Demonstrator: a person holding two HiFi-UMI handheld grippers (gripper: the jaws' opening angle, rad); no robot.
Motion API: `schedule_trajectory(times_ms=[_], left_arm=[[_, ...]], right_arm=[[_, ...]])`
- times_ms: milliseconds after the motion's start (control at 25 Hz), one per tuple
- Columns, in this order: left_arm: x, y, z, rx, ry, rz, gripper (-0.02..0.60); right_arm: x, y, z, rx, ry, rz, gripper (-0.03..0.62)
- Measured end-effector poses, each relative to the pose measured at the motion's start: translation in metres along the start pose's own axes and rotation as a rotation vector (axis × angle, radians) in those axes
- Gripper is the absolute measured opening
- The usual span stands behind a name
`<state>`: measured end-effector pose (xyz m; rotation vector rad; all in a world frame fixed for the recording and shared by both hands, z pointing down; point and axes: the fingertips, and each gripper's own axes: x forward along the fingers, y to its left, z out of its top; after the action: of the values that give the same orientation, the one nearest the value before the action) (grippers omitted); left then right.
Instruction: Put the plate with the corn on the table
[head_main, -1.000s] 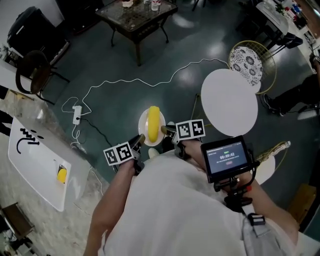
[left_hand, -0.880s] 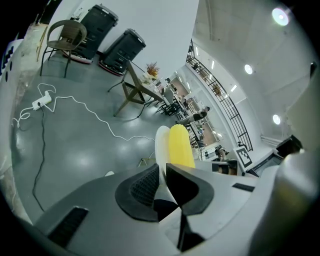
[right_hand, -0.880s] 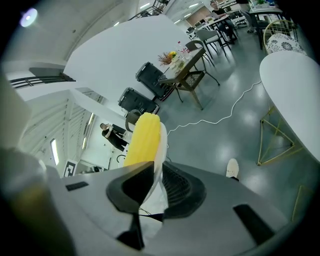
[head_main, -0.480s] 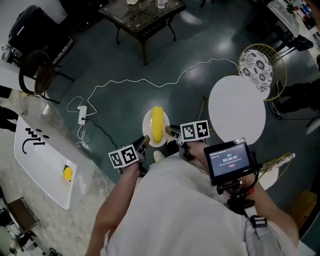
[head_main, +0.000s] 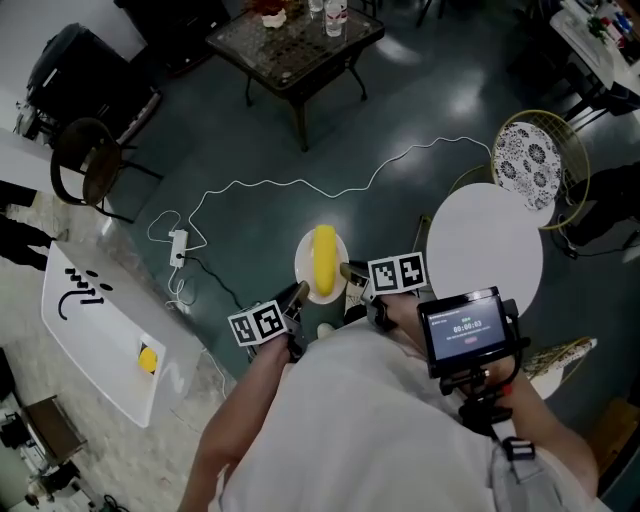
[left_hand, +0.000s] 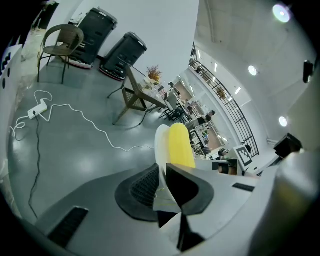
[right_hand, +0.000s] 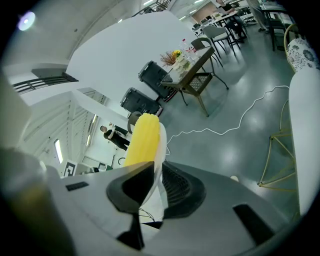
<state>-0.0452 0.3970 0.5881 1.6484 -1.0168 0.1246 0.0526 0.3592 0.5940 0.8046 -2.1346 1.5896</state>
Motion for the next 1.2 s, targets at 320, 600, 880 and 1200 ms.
schedule_trajectory(times_ms=[320, 600, 880, 1200], left_arm=[[-0.003, -0.001, -0.001, -0.004, -0.006, 0.009, 0.054], [-0.008, 0.007, 0.005, -0.023, -0.032, 0.024, 0.054], [0.003, 0.009, 0.007, -0.013, -0.042, 0.027, 0.054], [0.044, -0.025, 0.053, -0.018, -0.044, 0.046, 0.054]], right_arm=[[-0.001, 0.003, -0.002, 0.000, 0.004, 0.008, 0.055], [0.009, 0.010, 0.006, -0.026, 0.000, 0.030, 0.055], [0.010, 0.002, 0.009, -0.031, -0.010, 0.049, 0.054], [-0.008, -0.018, 0.074, -0.007, -0.005, 0.063, 0.054]])
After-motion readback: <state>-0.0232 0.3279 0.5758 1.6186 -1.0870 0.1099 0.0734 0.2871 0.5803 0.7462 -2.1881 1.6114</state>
